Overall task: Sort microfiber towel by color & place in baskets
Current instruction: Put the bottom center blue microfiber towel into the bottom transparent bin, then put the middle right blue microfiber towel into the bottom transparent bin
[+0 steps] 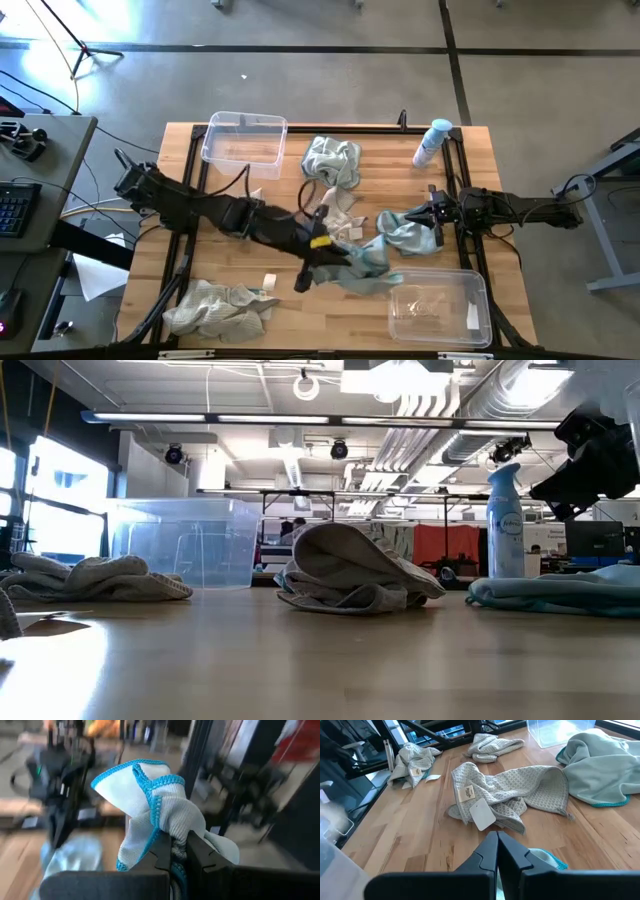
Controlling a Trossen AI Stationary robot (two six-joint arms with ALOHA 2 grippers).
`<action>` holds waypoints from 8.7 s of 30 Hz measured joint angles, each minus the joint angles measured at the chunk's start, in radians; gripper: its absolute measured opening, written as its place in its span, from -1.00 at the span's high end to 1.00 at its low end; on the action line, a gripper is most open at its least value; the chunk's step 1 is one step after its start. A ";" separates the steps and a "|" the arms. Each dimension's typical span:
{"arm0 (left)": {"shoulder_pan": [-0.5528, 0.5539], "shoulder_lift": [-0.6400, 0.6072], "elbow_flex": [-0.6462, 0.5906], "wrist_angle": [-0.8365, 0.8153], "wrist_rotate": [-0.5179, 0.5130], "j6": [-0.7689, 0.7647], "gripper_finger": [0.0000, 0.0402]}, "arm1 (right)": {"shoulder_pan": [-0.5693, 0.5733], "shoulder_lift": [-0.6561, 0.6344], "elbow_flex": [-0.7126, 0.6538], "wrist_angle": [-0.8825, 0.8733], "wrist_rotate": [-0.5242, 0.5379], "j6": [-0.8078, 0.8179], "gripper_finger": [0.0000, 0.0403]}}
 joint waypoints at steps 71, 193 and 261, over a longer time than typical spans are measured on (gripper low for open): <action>0.054 0.715 0.824 -0.204 0.088 -0.197 0.26 | 0.000 0.000 0.000 0.000 0.000 0.000 1.00; 0.008 -1.196 -1.223 0.031 -0.259 0.034 1.00 | 0.072 1.432 0.556 -0.419 -0.050 0.566 0.03; 0.008 -1.196 -1.223 0.030 -0.259 0.034 1.00 | 0.953 1.667 1.653 -1.143 0.033 1.726 1.00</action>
